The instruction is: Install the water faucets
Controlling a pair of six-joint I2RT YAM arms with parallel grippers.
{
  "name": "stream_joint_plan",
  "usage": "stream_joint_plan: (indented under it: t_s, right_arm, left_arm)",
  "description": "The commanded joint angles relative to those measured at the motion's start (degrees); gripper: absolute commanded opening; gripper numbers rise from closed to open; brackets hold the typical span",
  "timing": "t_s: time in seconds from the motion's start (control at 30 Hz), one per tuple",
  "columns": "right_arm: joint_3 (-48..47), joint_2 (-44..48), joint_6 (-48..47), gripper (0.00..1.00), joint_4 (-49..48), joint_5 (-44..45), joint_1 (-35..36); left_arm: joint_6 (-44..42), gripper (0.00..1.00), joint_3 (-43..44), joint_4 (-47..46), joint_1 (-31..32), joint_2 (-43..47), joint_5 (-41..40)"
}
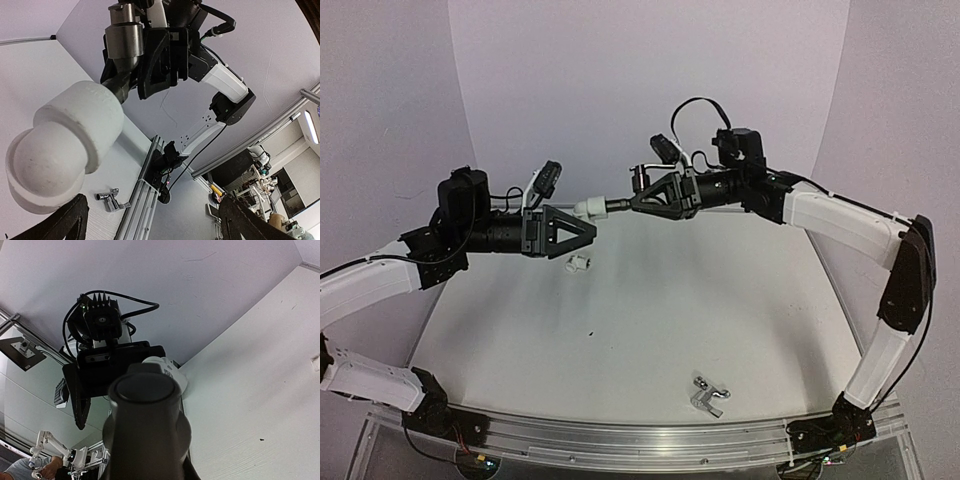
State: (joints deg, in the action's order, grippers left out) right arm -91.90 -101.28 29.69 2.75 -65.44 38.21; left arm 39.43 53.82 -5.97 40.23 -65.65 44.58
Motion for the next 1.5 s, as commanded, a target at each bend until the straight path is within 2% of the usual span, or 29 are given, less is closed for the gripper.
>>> stream_joint_plan:
  t_s: [0.0, 0.33, 0.83, 1.07, 1.47]
  right_arm:
    - [0.75, 4.79, 4.69, 0.00, -9.70, -3.73, 0.19]
    - [4.75, 5.98, 5.29, 0.00, -11.05, -4.37, 0.76]
    - [7.88, 5.59, 4.92, 0.00, -11.89, -4.07, 1.96]
    - [7.88, 4.44, 4.56, 0.00, -11.89, -3.76, 1.96]
    - [9.91, 3.46, 3.44, 0.00, -11.48, -3.91, 2.16]
  left_arm:
    - [0.24, 0.91, 1.93, -1.53, -0.05, -0.47, -1.85]
    - [2.70, 0.92, 1.70, -5.22, -1.73, 0.52, -2.22]
    - [5.45, 0.91, 0.51, -12.13, -1.91, 0.44, 1.73]
    - [4.51, 0.87, 0.10, -12.74, -1.91, 1.62, 5.54]
    - [2.26, 0.87, 1.51, -10.13, -1.90, 3.20, 4.97]
